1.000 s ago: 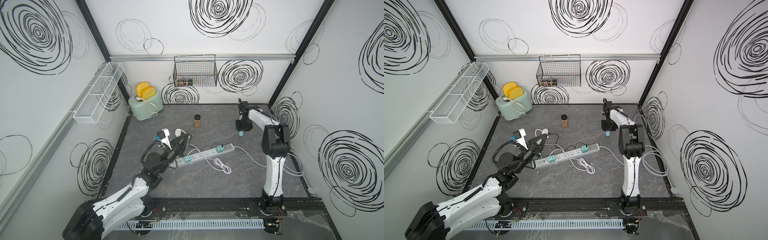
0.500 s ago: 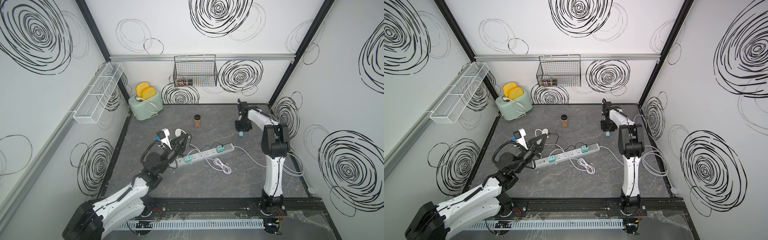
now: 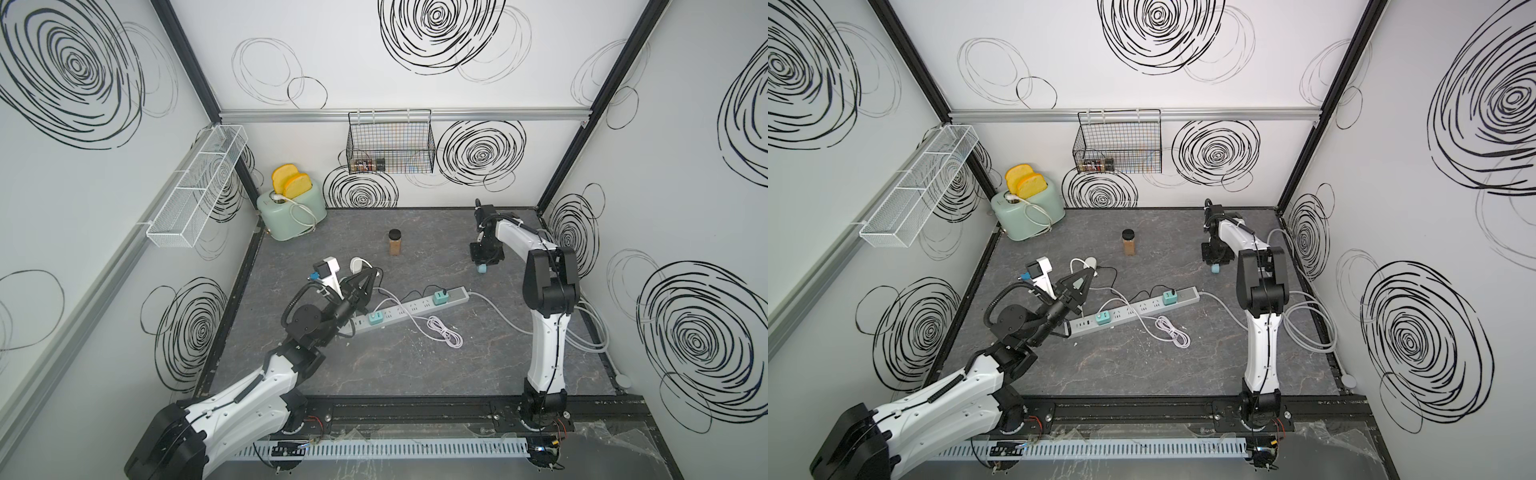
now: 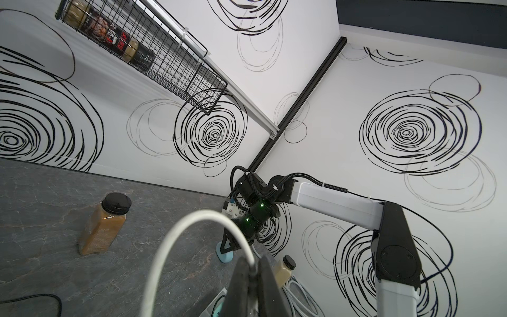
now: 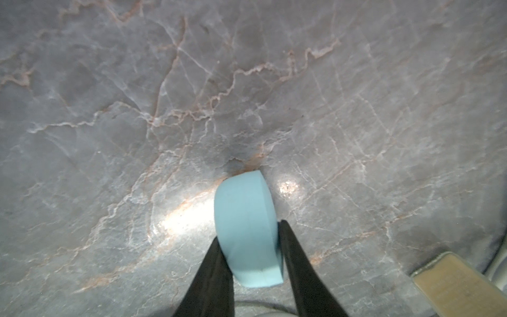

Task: Charge the bluetooth headset
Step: Pick up the bluetooth headset from the center of the board.

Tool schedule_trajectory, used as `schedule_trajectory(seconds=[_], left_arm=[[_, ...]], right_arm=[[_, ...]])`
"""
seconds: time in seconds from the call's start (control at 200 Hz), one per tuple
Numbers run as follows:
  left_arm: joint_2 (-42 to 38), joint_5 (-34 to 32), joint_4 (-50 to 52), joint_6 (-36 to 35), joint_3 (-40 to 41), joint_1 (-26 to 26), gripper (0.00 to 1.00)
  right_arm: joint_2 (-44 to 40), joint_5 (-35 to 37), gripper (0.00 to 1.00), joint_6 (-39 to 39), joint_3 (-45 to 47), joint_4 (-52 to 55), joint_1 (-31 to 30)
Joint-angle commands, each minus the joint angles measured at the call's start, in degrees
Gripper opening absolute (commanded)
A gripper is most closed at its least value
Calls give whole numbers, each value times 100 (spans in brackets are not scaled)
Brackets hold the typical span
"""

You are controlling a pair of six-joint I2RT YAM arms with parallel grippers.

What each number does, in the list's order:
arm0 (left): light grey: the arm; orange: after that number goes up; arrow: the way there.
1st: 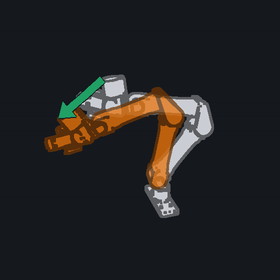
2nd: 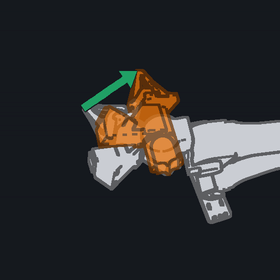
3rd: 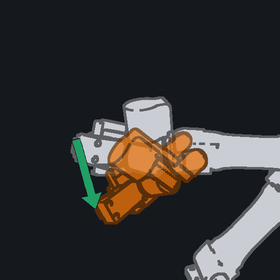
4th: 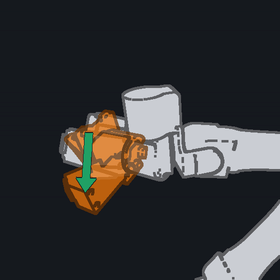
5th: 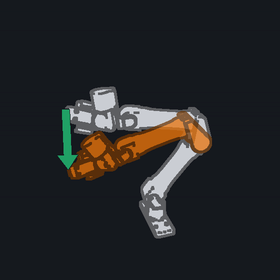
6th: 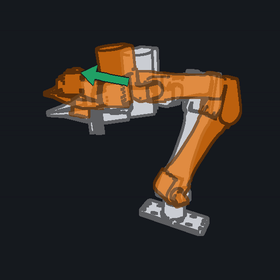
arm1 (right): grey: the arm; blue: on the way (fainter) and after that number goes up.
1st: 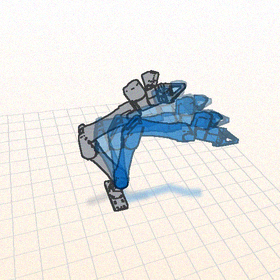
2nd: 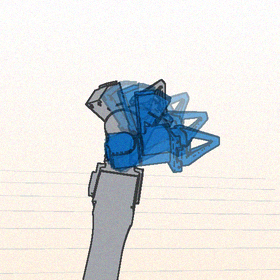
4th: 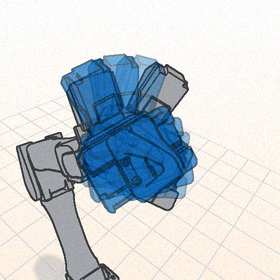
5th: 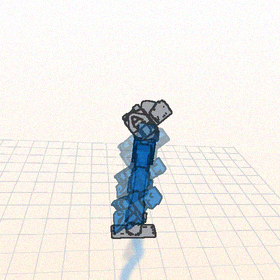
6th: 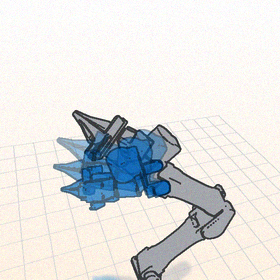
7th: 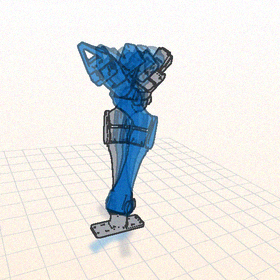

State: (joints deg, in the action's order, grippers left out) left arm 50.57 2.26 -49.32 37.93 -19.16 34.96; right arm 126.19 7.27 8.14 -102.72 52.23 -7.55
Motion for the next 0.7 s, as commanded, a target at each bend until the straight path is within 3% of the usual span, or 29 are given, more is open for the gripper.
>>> schedule_trajectory(seconds=[0.0, 0.18, 0.31, 0.48, 0.696], left_arm=[[-22, -57, -157, 39, -1, -16, 0], [56, -42, -250, 149, -42, -50, 0], [243, -5, -514, 499, -134, -59, 0], [516, -247, -1417, 1275, -76, -51, 0], [1075, -684, -2178, 1317, -281, 160, 0]], right_arm=[[96, 11, 31, -15, 46, 134, -16], [-405, -293, 23, 102, 127, -60, -82], [-1472, -1379, 27, 242, 672, -791, -290], [-2841, -2908, 25, 665, 1855, -2308, -677], [-4608, -4181, 22, 2006, 3721, -5282, -1166]])
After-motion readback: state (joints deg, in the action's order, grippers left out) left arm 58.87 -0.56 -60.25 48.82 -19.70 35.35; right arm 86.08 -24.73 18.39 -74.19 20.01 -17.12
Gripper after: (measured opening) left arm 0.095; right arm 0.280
